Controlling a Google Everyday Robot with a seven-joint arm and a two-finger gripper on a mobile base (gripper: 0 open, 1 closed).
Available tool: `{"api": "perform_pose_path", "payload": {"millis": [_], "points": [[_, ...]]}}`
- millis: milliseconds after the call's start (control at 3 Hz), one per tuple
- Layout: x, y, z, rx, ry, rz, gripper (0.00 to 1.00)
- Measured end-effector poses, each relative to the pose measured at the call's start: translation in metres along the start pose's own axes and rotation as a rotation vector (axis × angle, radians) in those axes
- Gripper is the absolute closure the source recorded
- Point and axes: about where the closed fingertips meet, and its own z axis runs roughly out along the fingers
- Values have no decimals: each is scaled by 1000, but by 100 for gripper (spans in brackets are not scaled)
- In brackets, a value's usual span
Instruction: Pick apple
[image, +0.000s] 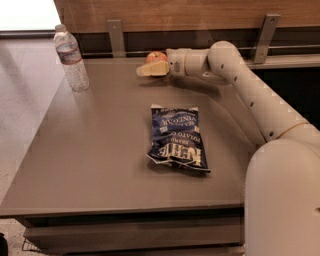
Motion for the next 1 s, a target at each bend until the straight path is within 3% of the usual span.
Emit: {"api": "perform_pose_path", "payload": {"millis": [333, 1000], "points": [[11, 7, 4, 1, -11, 17, 14], [13, 12, 10, -9, -10, 20, 60]]}}
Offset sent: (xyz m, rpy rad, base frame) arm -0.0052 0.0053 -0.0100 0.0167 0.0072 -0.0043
